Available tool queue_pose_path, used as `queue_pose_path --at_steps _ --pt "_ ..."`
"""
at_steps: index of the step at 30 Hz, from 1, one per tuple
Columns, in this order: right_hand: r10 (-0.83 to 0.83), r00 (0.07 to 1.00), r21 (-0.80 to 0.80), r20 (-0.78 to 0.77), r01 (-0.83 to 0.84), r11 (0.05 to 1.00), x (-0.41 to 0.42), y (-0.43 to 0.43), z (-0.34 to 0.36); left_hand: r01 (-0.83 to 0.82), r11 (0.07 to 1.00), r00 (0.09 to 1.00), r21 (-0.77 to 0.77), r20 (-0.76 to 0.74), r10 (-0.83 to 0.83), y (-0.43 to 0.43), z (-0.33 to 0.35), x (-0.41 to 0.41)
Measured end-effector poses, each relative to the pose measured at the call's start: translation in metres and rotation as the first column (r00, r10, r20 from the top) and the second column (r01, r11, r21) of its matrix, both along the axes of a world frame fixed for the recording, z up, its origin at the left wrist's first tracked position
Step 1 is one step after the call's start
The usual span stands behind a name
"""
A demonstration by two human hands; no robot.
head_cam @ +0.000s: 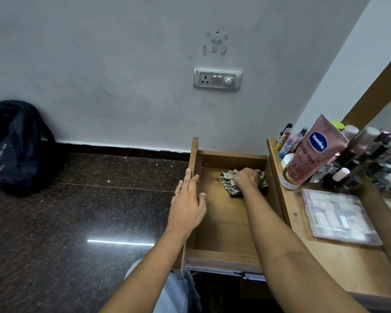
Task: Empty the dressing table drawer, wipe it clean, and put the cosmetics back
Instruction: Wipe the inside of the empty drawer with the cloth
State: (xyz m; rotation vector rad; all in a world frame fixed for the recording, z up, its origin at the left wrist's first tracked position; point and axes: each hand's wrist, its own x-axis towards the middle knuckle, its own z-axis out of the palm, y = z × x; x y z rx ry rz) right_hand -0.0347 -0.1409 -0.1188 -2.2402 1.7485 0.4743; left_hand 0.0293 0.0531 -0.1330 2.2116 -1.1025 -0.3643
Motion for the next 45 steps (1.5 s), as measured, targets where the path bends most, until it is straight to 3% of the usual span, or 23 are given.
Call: queue_pose_path --at_steps 12,19,25,33,40,45 --pt "0.184 0.972 -0.001 0.145 -0.186 0.982 0.023 0.045 -0.011 -0.009 1.000 1.000 0.028 0.021 0.009 0.001 0.005 -0.002" --pt "-0.094 0.958 -0.195 0.270 0.150 0.969 -0.034 0.029 -0.035 -0.005 1.000 1.000 0.030 0.030 0.004 0.001 0.007 -0.002" --pt "-0.113 0.933 -0.214 0.342 0.194 0.957 -0.021 0.030 -0.048 -0.013 0.999 1.000 0.030 0.011 0.012 0.000 0.005 -0.001" --pt "0.003 0.919 -0.186 0.395 0.077 0.980 0.001 0.036 -0.053 -0.011 1.000 1.000 -0.001 0.012 0.012 0.000 0.000 -0.001" --pt "0.246 0.859 -0.005 0.449 -0.273 0.962 0.035 0.045 -0.043 0.007 1.000 1.000 -0.018 0.001 -0.007 0.001 0.000 0.000" --pt "0.150 0.846 0.034 0.512 -0.195 0.980 0.048 0.046 -0.040 0.003 1.000 1.000 -0.002 0.002 -0.003 0.000 0.000 0.001"
